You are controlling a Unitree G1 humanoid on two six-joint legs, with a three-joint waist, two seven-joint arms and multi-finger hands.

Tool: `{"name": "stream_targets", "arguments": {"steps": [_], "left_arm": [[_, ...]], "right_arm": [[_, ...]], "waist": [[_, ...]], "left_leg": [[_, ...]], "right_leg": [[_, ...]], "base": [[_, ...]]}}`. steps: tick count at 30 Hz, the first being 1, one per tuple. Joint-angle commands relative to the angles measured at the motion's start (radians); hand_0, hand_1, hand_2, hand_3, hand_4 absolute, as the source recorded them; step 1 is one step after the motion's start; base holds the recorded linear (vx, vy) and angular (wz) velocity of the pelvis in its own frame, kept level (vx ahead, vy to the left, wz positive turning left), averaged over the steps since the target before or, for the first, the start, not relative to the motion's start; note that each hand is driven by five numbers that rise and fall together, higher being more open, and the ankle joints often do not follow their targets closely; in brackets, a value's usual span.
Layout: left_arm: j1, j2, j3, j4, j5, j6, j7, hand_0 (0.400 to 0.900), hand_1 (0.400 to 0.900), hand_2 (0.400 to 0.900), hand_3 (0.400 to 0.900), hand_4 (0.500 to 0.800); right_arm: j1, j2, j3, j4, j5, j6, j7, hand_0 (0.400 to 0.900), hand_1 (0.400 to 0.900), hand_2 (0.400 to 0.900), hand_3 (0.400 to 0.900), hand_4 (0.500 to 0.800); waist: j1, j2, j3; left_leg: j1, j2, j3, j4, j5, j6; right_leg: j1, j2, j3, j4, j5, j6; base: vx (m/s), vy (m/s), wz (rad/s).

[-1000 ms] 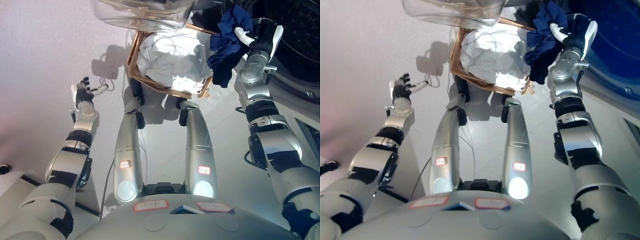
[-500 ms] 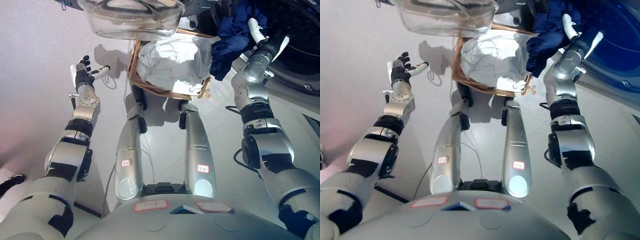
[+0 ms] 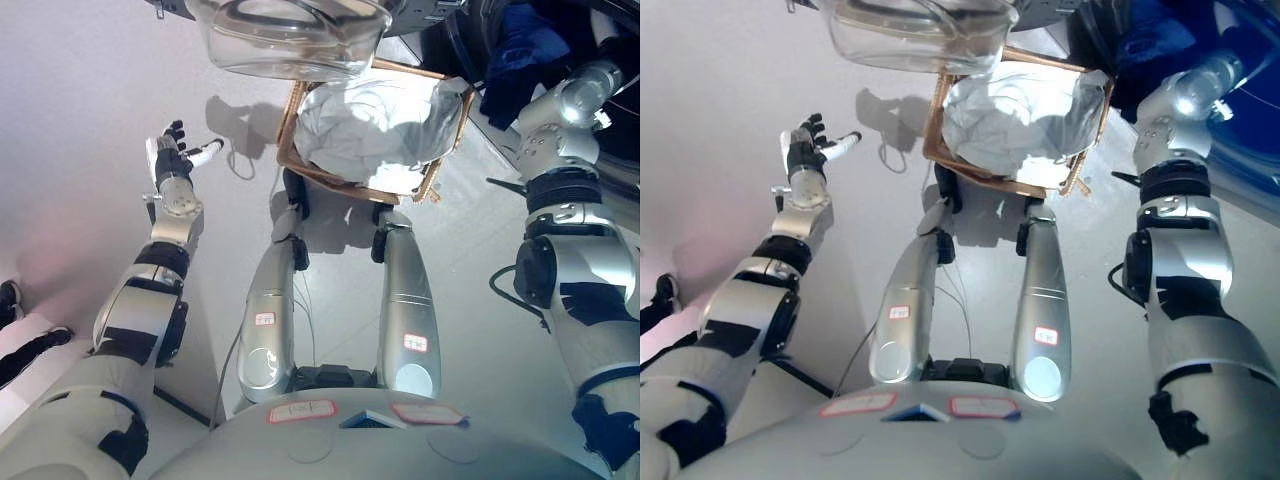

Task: Put the clothes in the basket into the washing machine.

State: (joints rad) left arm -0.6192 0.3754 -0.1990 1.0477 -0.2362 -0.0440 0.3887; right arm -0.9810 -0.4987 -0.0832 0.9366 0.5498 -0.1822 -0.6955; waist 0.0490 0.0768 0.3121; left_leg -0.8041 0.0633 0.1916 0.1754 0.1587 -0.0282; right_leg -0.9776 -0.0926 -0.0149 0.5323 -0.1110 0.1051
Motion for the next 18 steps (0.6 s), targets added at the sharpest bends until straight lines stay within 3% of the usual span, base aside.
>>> {"name": "stream_targets", "arguments": {"steps": [1, 10, 15, 18], "left_arm": [[0.091, -0.007, 0.016, 0.075, 0.005, -0.018, 0.048, 0.9, 0.9, 0.9, 0.9, 0.8], [0.12, -0.022, 0.004, 0.046, -0.013, -0.039, 0.035, 0.9, 0.9, 0.9, 0.9, 0.8], [0.122, -0.018, -0.001, 0.044, -0.02, -0.041, 0.029, 0.9, 0.9, 0.9, 0.9, 0.8], [0.129, -0.02, -0.004, 0.037, -0.02, -0.045, 0.028, 0.9, 0.9, 0.9, 0.9, 0.8]], "right_arm": [[-0.006, -0.083, 0.044, -0.029, -0.029, -0.103, -0.047, 0.4, 0.4, 0.4, 0.4, 0.5], [-0.082, -0.196, 0.068, 0.019, 0.006, -0.092, -0.021, 0.4, 0.4, 0.4, 0.4, 0.5], [-0.141, -0.242, 0.127, 0.061, -0.014, -0.057, -0.001, 0.4, 0.4, 0.4, 0.4, 0.5], [-0.154, -0.276, 0.196, 0.079, -0.127, 0.004, 0.006, 0.4, 0.4, 0.4, 0.4, 0.5]], "waist": [[-0.022, 0.049, -0.162], [0.004, 0.068, -0.167], [0.014, 0.073, -0.165], [0.014, 0.074, -0.163]], "left_leg": [[0.015, -0.035, -0.046, -0.036, -0.058, -0.029], [0.095, -0.036, -0.049, -0.141, -0.008, -0.049], [0.124, -0.03, -0.05, -0.177, 0.007, -0.055], [0.134, -0.028, -0.053, -0.176, 0.009, -0.058]], "right_leg": [[0.079, 0.04, -0.051, -0.262, 0.195, -0.028], [0.107, 0.033, -0.061, -0.275, 0.178, -0.026], [0.114, 0.033, -0.065, -0.276, 0.168, -0.027], [0.113, 0.03, -0.069, -0.262, 0.161, -0.031]], "base": [[0.04, -0.022, 0.03], [0.04, -0.019, 0.04], [0.04, -0.013, -0.02], [0.04, -0.025, 0.05]]}}
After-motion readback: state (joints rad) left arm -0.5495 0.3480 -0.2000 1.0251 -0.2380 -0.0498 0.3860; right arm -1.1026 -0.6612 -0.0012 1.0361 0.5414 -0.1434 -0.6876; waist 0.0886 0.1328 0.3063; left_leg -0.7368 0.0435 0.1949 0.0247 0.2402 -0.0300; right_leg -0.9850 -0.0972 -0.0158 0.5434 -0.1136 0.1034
